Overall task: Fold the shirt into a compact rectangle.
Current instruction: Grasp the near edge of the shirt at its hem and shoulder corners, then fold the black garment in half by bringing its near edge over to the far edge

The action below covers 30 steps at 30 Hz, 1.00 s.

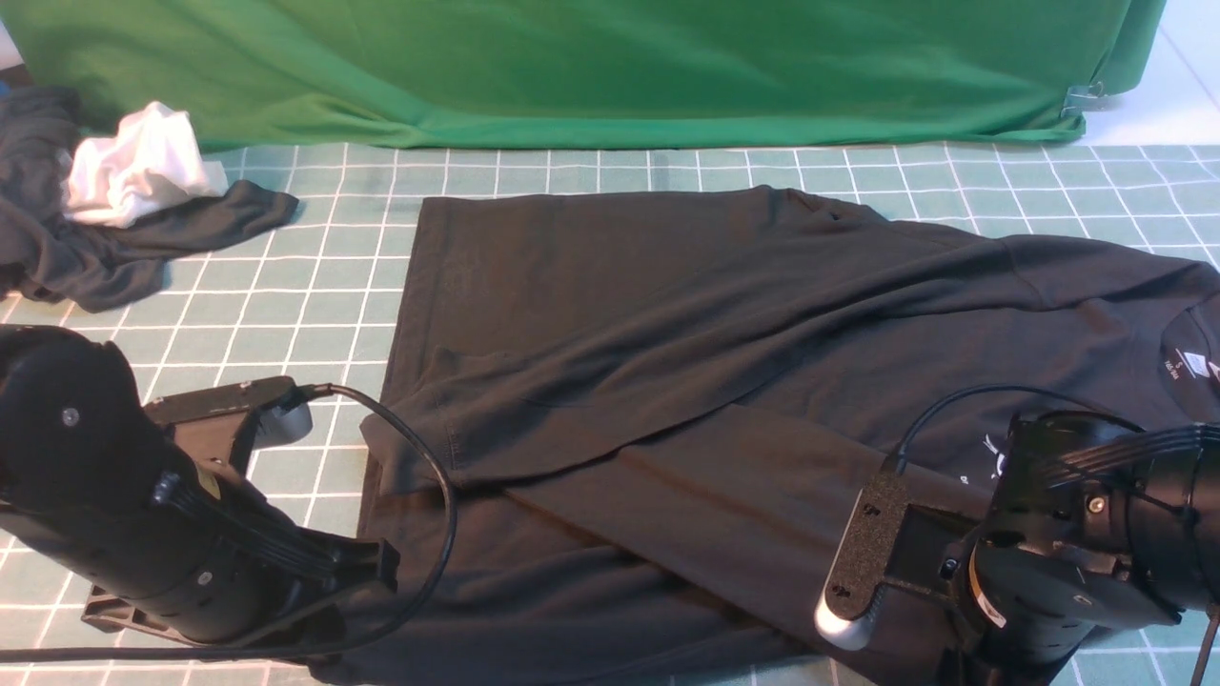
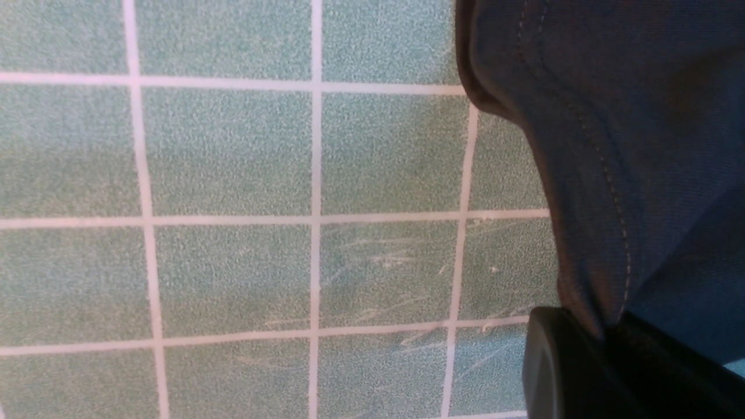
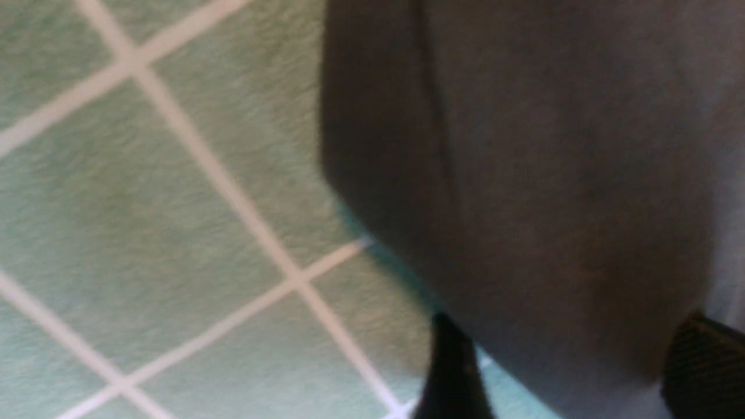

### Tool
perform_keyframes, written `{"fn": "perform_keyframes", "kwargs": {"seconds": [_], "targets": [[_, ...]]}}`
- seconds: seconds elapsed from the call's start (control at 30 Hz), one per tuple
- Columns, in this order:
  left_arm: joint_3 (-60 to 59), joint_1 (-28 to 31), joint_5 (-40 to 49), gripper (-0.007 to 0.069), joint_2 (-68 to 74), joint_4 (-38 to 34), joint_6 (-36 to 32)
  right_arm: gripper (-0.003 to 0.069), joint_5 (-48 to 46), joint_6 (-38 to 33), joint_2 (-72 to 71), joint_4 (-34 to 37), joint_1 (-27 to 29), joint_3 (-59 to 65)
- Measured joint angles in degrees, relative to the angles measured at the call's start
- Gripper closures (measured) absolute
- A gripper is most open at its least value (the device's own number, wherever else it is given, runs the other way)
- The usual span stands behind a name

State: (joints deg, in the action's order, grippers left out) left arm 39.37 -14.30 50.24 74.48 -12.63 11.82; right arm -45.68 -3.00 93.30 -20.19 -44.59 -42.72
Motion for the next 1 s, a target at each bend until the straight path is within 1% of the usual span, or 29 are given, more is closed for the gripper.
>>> {"fn": "perform_keyframes", "kwargs": {"seconds": [0.03, 0.07, 0.1, 0.13, 0.23, 0.27, 0.3, 0.43, 0.57, 0.73, 0.87, 1.0], "targets": [[0.0, 0.0, 0.0, 0.0613, 0.0, 0.0, 0.0, 0.0252, 0.0, 0.0, 0.0, -0.1, 0.0, 0.0], [0.0, 0.0, 0.0, 0.0613, 0.0, 0.0, 0.0, 0.0337, 0.4, -0.2, 0.0, -0.4, 0.0, 0.0], [0.0, 0.0, 0.0, 0.0613, 0.0, 0.0, 0.0, 0.0347, 0.5, -0.3, 0.0, -0.4, 0.0, 0.0], [0.0, 0.0, 0.0, 0.0613, 0.0, 0.0, 0.0, 0.0436, 0.8, -0.3, 0.0, -0.7, 0.0, 0.0], [0.1, 0.0, 0.1, 0.0613, 0.0, 0.0, 0.0, 0.0571, 0.7, -0.3, 0.0, -0.8, 0.0, 0.0], [0.1, 0.0, 0.1, 0.0613, 0.0, 0.0, 0.0, 0.0571, 0.6, -0.3, 0.0, -0.8, 0.0, 0.0], [0.3, 0.0, 0.6, 0.0613, -0.1, 0.0, 0.0, 0.0607, -0.1, -0.3, -0.1, -0.6, 0.0, -0.1], [1.1, 0.0, 4.2, 0.0613, -2.3, -0.4, 0.0, 0.0617, -3.7, -0.3, -2.5, 2.5, 0.0, -0.1], [1.1, 0.0, 8.2, 0.0613, -6.1, -0.7, 0.0, 0.0617, -8.1, -0.4, -8.1, 8.1, 0.0, 1.1], [0.6, 0.0, 12.7, 0.0613, -9.9, -0.5, 0.0, 0.0617, -9.3, -0.4, -14.8, 13.4, 0.0, 6.0], [-0.1, 0.0, 13.3, 0.0613, -11.8, -2.0, 0.0, 0.0617, -10.3, 0.0, -19.1, 14.5, 0.0, 7.4], [1.2, 0.0, 12.6, 0.0613, -11.8, -2.7, 0.4, 0.062, -11.6, 1.6, -21.1, 12.6, 0.0, 4.5]]}}
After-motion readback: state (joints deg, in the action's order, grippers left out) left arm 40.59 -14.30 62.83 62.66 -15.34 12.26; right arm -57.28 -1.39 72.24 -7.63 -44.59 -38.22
